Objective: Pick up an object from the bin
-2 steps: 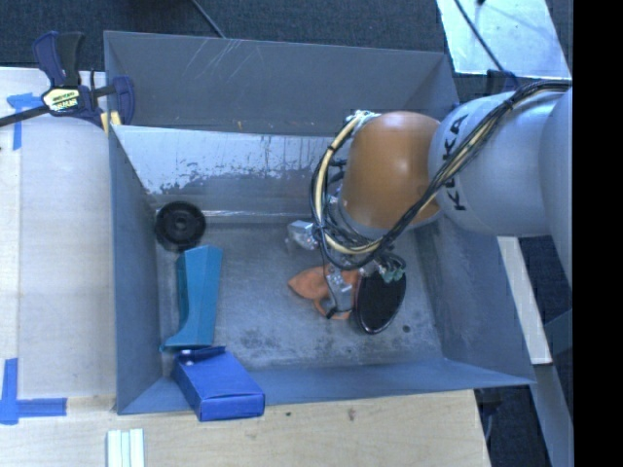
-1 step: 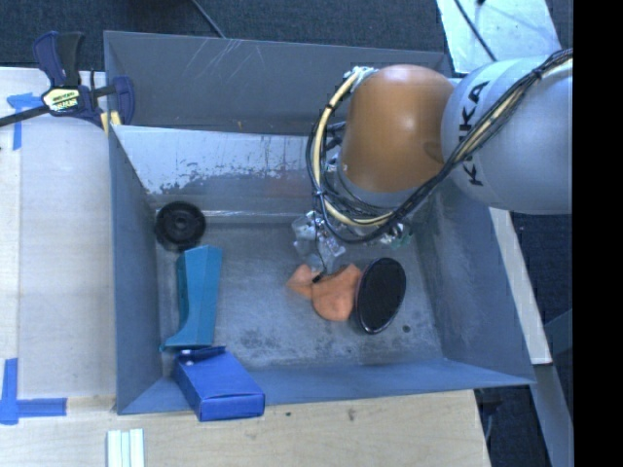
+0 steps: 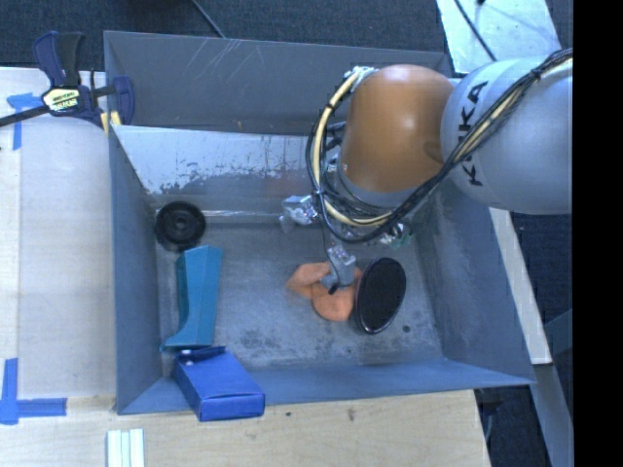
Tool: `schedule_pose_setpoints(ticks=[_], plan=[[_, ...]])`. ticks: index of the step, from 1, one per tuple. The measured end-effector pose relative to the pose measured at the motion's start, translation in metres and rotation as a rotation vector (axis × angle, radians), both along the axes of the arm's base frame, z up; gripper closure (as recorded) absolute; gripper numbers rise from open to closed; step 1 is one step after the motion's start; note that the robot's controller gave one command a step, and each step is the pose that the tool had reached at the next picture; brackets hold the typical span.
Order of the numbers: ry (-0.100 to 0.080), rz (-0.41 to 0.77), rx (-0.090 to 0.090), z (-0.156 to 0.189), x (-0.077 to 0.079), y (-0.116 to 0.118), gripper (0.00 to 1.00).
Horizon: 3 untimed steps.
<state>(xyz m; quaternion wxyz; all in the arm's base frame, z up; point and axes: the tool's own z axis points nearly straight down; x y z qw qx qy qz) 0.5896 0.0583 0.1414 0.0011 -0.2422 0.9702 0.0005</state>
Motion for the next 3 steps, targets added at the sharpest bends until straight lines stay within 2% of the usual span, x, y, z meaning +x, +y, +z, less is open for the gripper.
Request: schedule_pose_setpoints(ticks=[1, 2, 3], plan=[[0.000, 0.000, 0.000, 0.000, 0.000, 0.000, 0.00], [-0.006, 0.073, -0.001, -0.039, 0.000, -0.004, 0.00], [0.000, 0.328, -0.001, -0.069, -0.004, -0.018, 1.00]])
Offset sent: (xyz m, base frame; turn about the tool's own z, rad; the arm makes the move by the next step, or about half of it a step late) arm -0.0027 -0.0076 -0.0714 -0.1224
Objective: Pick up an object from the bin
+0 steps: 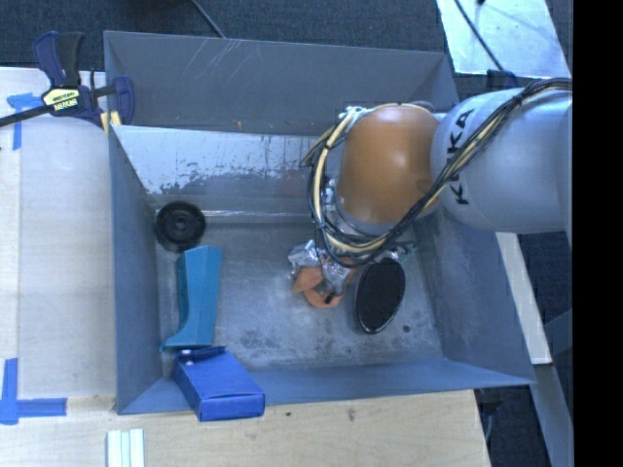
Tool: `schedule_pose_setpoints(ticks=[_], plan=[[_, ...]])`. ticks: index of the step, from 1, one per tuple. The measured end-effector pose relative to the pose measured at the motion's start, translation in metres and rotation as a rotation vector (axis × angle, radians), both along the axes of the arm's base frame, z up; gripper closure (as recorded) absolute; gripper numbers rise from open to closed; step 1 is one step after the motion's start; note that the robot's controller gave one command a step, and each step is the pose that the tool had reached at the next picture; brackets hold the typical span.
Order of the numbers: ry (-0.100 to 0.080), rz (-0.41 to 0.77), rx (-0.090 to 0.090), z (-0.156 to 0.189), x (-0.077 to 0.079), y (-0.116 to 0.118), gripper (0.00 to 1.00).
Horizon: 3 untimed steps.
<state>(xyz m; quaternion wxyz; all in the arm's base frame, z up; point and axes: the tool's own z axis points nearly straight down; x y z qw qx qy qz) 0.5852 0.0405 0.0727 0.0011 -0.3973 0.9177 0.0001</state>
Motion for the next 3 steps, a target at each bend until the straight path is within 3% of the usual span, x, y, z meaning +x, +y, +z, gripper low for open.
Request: schedule_pose_setpoints(ticks=[2, 3], plan=[[0.002, -0.001, 0.001, 0.005, -0.002, 0.000, 1.00], [-0.005, -0.001, 0.000, 0.048, -0.010, 0.000, 1.00]])
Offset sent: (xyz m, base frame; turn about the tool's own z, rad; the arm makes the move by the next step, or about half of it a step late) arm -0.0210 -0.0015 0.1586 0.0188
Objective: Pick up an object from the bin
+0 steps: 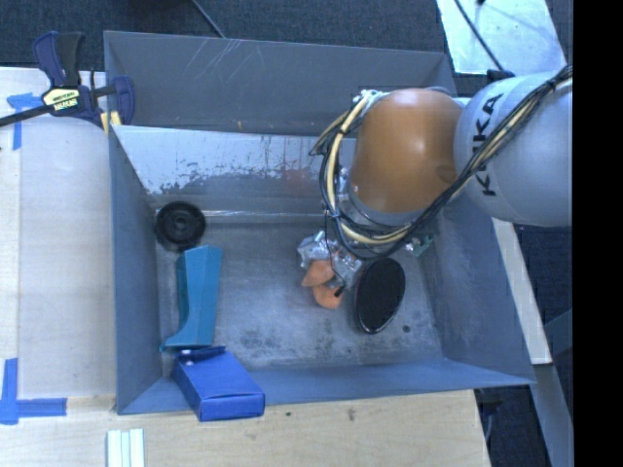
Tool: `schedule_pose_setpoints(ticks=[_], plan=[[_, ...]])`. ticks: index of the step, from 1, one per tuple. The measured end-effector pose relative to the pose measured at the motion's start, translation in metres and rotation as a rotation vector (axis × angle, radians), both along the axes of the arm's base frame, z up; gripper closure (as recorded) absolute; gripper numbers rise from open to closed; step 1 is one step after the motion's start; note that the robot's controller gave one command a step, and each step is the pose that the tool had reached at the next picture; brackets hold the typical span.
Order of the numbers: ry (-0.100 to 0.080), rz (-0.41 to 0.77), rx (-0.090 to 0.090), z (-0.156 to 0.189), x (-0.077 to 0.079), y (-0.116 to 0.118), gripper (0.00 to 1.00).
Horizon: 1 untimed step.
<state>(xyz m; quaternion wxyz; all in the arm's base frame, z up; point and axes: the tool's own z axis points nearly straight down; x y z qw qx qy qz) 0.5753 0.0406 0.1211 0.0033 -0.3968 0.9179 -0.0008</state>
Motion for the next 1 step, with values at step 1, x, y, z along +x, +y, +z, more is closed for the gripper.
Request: schedule_pose_setpoints(ticks=[1], plan=[[0.001, -0.014, 0.000, 0.1537, 0.0187, -0.0246, 1.00]])
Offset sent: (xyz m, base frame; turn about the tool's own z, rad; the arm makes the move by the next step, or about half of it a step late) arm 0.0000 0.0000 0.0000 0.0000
